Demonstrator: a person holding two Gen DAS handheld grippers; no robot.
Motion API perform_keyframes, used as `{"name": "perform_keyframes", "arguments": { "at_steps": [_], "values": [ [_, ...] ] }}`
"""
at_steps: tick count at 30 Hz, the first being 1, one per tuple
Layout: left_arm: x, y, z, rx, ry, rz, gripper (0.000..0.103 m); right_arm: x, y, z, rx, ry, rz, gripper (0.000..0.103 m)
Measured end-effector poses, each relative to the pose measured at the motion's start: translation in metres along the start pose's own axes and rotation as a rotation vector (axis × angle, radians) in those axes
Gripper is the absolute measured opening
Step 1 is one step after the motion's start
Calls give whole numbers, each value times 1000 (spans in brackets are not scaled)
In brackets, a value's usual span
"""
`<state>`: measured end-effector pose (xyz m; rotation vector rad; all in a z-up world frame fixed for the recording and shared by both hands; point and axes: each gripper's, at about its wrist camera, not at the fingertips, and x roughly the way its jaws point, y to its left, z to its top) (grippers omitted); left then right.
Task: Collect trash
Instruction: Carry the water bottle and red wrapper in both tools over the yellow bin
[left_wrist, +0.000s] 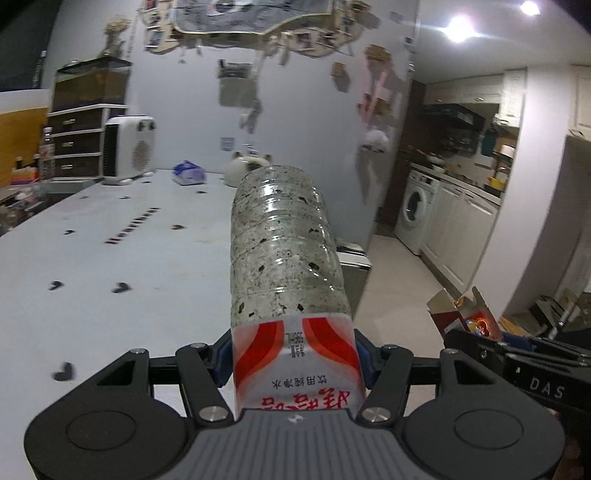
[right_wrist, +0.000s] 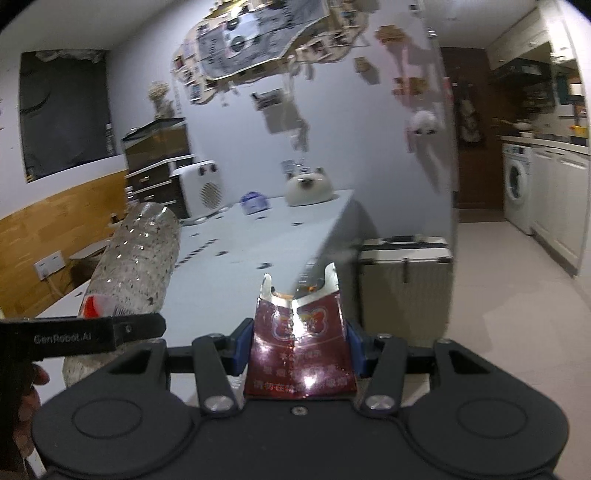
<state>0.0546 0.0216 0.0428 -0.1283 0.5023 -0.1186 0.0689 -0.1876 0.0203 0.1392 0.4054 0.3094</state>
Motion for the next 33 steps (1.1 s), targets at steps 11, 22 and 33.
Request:
{"name": "perform_keyframes", "arguments": {
  "at_steps": [11,22,33],
  "values": [
    [26,-79,-18,66,49,-98,62,-34,-75,-12,64,-18,-125,52],
    [77,-135,-34,112,125,-155,62,-40,-135,-31,75,23,-208,52],
    [175,-162,-74,70,282,-167,62,7,-192,-68,137,139,-246,52]
  ]
}}
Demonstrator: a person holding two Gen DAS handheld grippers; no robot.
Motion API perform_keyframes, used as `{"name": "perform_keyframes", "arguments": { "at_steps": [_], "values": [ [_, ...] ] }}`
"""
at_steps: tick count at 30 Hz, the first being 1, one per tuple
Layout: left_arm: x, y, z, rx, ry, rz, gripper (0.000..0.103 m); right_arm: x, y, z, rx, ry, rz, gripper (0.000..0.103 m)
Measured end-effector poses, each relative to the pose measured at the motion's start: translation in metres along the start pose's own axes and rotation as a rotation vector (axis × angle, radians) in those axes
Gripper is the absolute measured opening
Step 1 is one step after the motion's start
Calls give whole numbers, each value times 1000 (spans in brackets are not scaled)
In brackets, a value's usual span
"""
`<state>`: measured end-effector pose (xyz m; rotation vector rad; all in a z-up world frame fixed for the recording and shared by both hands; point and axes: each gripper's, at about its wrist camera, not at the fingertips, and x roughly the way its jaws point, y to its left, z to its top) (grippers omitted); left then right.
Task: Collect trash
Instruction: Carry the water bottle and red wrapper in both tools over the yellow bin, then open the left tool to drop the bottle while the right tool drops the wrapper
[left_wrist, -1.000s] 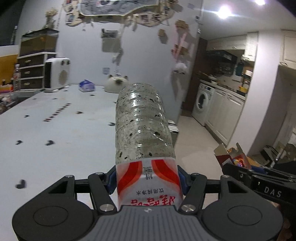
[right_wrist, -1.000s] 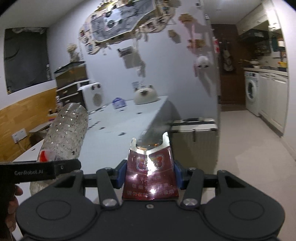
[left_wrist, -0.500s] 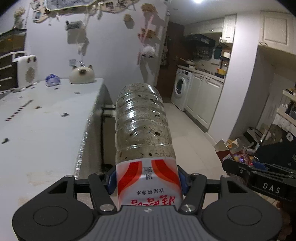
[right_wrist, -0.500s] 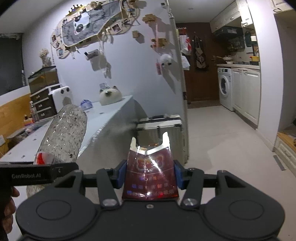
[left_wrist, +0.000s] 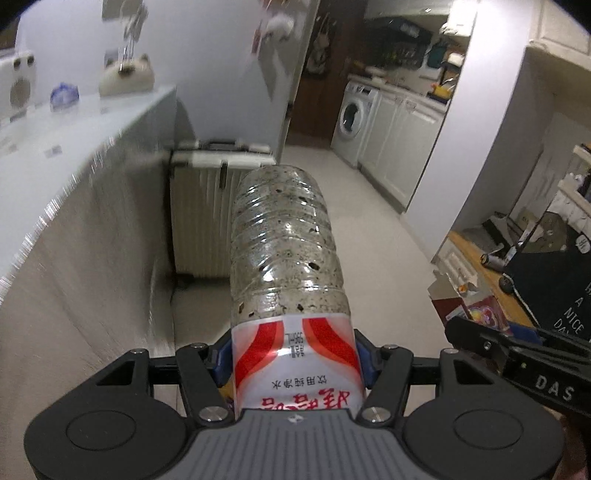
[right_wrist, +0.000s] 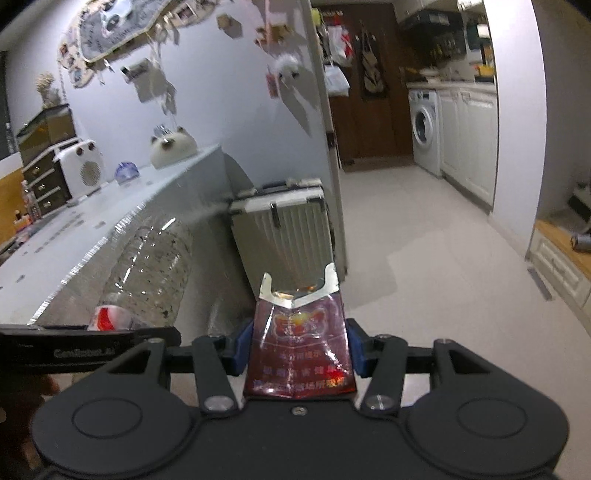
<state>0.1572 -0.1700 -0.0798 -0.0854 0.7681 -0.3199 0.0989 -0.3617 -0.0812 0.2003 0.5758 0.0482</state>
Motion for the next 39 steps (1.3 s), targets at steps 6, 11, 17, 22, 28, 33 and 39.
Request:
{"name": "perform_keyframes", "arguments": {
  "at_steps": [6,11,17,22,28,33,39],
  "values": [
    [63,19,-12,-53,85,22,62,56,-12,-21,56,78,-4,52],
    [116,43,-25,-106,163,35,62,112,-11,-40,110,131,-8,52],
    [182,74,-52,-153,310,53,62,175,-12,-75,180,219,-6,52],
    [227,97,-78,-198,420,49,62,217,-16,-105,201,323,-6,52],
    [274,104,-109,-229,553,-10,62,246,-18,-111,178,383,-18,52],
    [300,110,-124,-269,602,-40,82,271,-19,-116,173,435,-26,52],
    [299,121,-131,-243,625,24,95,296,-19,-120,158,501,-29,52]
  ]
}}
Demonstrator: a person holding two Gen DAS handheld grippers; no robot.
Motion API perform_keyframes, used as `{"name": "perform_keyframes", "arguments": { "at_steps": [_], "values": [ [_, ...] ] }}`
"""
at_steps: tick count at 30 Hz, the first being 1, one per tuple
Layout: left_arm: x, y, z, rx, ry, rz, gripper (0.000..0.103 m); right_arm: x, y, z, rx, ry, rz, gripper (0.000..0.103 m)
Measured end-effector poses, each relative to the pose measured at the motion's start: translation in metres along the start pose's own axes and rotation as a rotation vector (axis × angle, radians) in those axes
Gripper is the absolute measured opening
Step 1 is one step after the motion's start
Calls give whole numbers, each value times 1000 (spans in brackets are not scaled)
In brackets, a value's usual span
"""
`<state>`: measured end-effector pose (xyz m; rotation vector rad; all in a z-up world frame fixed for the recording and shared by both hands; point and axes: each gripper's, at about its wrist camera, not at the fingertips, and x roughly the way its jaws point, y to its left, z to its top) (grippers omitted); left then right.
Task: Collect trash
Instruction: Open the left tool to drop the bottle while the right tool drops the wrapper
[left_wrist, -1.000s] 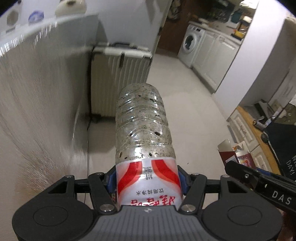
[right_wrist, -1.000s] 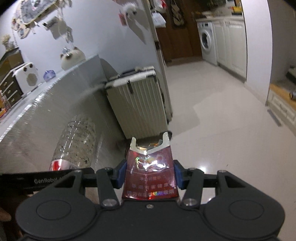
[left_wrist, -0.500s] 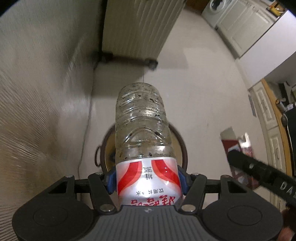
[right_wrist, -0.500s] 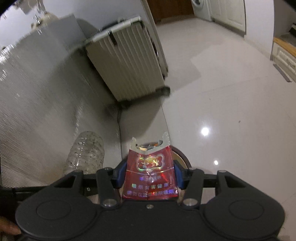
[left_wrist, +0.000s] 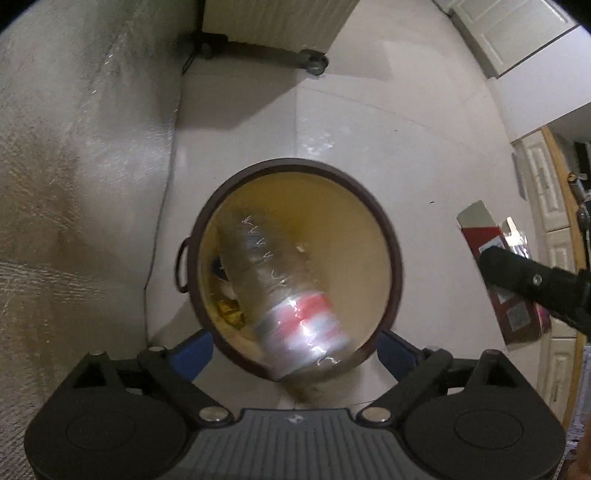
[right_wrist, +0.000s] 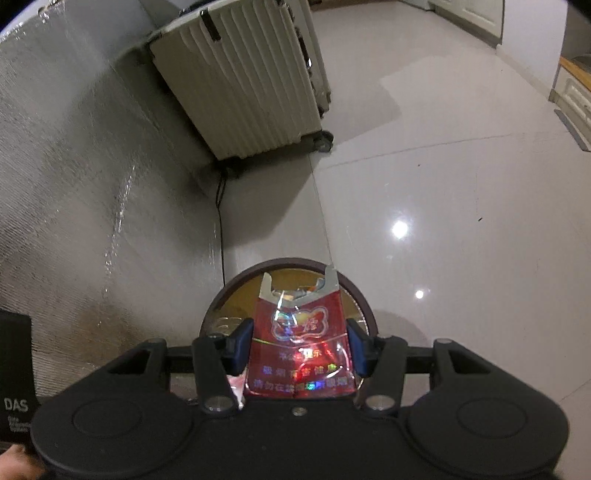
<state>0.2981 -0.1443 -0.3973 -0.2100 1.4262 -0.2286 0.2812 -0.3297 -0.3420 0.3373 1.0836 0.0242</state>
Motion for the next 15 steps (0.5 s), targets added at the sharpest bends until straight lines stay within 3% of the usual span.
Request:
{"name": "perform_keyframes", "arguments": {
  "at_steps": [11,15],
  "values": [
    [4,1,-3,95,7,165,96,44,10,1,-65,115,8,53],
    [11,-3,-2,133,11,174,99,61,10,7,-77,116,12,53]
  ]
}}
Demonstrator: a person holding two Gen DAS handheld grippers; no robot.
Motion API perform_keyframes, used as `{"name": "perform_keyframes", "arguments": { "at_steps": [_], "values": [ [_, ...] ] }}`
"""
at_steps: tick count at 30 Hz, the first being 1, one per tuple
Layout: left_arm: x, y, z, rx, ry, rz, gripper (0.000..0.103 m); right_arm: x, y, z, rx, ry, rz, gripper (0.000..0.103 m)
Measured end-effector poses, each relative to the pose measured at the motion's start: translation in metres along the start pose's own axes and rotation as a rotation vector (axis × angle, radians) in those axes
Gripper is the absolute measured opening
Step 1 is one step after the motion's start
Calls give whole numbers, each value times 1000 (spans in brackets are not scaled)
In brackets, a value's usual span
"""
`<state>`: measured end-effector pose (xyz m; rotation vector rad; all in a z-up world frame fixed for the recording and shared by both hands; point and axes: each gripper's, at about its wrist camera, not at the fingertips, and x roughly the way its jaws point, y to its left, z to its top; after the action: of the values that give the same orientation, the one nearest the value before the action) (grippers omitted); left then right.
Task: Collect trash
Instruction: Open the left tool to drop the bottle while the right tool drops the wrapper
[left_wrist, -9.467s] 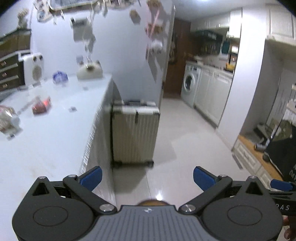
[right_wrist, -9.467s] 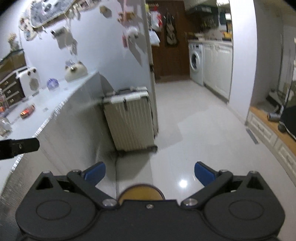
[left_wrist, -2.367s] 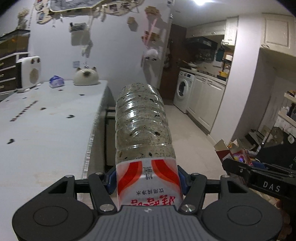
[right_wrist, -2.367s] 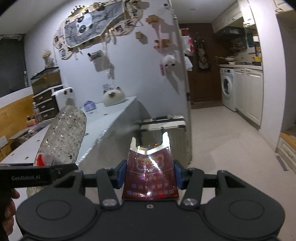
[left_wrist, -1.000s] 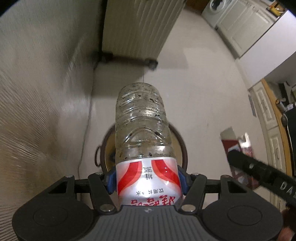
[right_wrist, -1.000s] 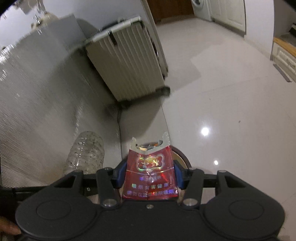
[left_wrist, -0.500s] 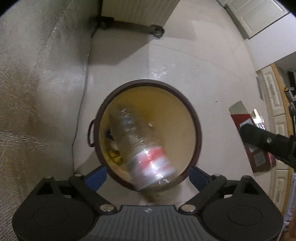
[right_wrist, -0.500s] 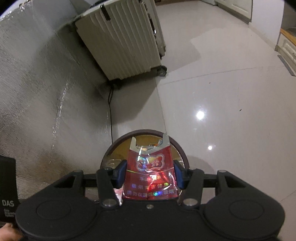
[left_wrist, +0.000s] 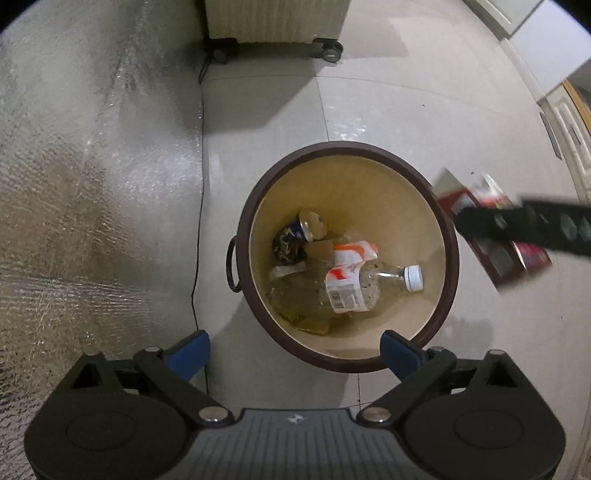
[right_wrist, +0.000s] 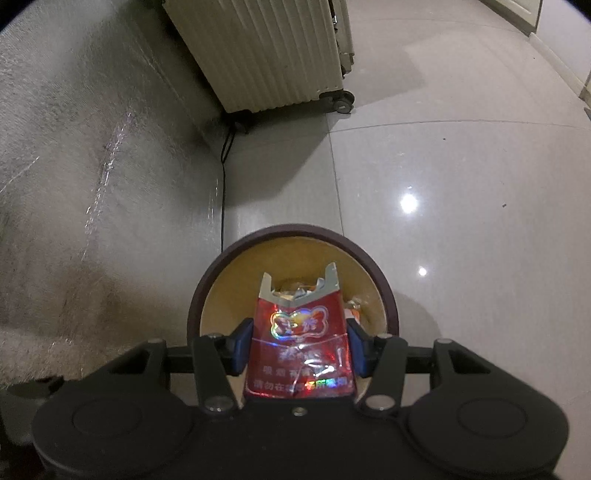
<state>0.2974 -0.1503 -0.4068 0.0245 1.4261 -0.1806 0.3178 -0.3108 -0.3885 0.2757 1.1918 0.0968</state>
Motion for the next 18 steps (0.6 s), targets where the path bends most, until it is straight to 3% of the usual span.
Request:
{"name": "perform_keyframes", "arguments": {
  "at_steps": [8,10,11,18],
  "values": [
    [7,4,2,6,-1,0,102,25,14,16,-19,-34,59,55],
    [7,5,1,6,-2,-2,102,29,19,17,-25,-62,83,86],
    [6,5,1,6,-2,-3,102,30,21,18,-29,-69,78,91],
    [5,6,0,0,-5,-5,103,35,18,15,-92,-18,10,96]
  ]
}}
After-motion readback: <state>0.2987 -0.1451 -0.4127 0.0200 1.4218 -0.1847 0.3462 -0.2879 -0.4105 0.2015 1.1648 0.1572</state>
